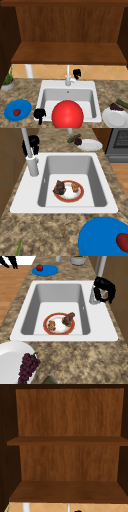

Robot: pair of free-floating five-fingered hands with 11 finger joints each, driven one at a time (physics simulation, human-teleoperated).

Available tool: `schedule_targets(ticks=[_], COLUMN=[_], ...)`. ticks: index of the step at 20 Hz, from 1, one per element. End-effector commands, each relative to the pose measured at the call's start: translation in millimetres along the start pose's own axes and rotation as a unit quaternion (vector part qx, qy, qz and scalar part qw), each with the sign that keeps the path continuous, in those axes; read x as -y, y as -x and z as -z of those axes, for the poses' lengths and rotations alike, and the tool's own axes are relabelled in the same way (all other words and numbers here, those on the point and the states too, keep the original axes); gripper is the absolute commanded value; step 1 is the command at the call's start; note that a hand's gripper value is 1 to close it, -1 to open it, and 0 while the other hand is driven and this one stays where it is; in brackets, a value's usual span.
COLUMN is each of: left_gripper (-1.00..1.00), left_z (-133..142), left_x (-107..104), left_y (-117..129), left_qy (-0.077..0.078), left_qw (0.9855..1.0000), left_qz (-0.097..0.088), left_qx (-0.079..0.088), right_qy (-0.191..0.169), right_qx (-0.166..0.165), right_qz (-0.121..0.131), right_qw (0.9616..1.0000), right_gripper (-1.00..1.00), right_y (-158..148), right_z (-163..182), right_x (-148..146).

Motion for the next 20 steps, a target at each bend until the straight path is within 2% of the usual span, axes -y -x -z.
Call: schedule_targets(ticks=[1,2,6,9,12,14,20], left_gripper=[0.00,0.00,0.00,0.00,0.00,0.00,0.00], left_z=[0,0,0,0,0,0,0], left_x=[0,0,0,0,0,0,0], left_y=[0,0,0,0,0,0,0], left_qy=[0.000,0.000,0.000,0.000,0.000,0.000,0.000], left_qw=[1.0000,1.0000,1.0000,1.0000,1.0000,1.0000,1.0000], left_qz=[0.000,0.000,0.000,0.000,0.000,0.000,0.000], left_qx=[0.000,0.000,0.000,0.000,0.000,0.000,0.000], right_qy=[0.011,0.020,0.043,0.079,0.129,0.163,0.278], right_qx=[0.000,0.012,0.077,0.113,0.145,0.161,0.166], right_qz=[0.017,0.025,0.013,0.005,0.002,0.000,0.007], right_qw=[0.9998,0.9994,0.9960,0.9904,0.9810,0.9734,0.9463], right_gripper=[1.00,1.00,1.00,1.00,1.00,1.00,1.00], right_y=[6,18,29,36,40,42,49], right_z=[-2,-4,-3,-1,-1,-3,-6], right_x=[-35,-34,-41,-49,-56,-61,-80])
